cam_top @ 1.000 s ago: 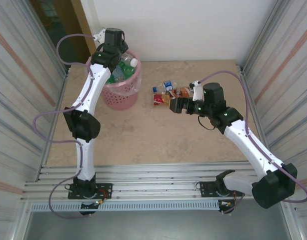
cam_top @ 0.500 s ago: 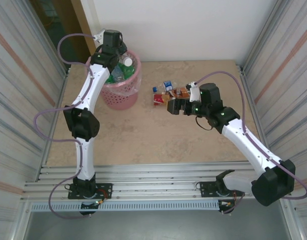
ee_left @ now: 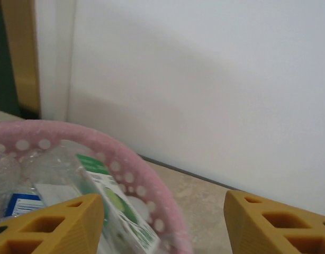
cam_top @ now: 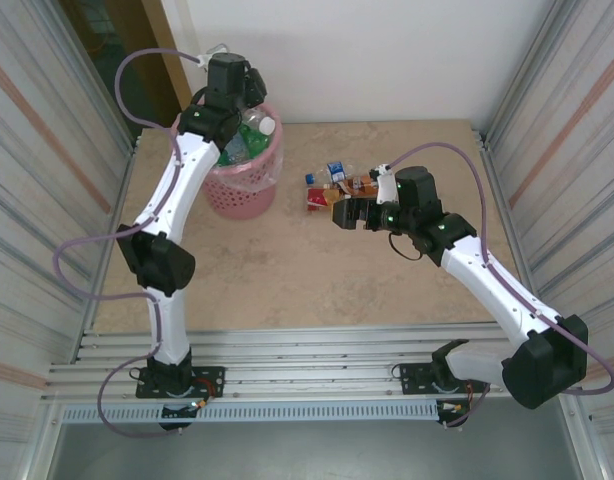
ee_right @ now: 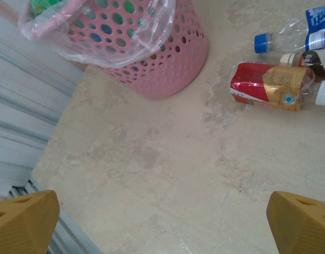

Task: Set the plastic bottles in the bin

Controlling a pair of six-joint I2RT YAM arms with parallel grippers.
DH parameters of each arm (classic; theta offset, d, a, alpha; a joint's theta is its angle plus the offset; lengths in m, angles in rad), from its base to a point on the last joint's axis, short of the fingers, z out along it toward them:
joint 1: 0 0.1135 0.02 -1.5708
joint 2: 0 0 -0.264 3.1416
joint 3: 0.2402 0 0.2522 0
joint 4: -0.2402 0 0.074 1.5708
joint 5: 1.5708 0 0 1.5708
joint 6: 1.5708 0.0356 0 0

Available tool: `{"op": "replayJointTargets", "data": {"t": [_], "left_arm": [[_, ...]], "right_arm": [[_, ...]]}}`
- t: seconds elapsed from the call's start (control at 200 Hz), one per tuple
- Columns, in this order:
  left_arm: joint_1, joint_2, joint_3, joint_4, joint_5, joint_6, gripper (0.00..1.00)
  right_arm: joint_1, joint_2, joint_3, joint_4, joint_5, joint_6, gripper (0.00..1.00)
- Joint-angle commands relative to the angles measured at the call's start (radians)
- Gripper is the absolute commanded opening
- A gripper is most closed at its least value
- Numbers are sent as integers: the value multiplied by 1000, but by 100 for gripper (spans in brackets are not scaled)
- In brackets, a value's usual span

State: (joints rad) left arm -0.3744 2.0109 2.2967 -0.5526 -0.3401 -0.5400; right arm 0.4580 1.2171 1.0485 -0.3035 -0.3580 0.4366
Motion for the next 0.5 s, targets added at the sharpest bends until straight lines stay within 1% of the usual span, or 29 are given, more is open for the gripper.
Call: {"op": "replayJointTargets", "data": {"t": [0.0, 0.13, 0.281, 0.426, 0.496], "left_arm": [[-24, -70, -17, -43, -20, 97, 63], [-55, -67, -52, -52, -58, 151, 66], [-56, -15, -42, -27, -72, 172, 65], [-56, 78, 72, -22, -82, 231, 64], [-53, 152, 137, -46, -102, 242, 63]], "right_arm": [[3, -8, 16, -12, 41, -2, 99], [2, -6, 16, -13, 46, 2, 99], [2, 0, 12, -7, 41, 11, 99], [3, 7, 10, -5, 37, 14, 99], [2, 11, 10, -7, 37, 14, 99]]}}
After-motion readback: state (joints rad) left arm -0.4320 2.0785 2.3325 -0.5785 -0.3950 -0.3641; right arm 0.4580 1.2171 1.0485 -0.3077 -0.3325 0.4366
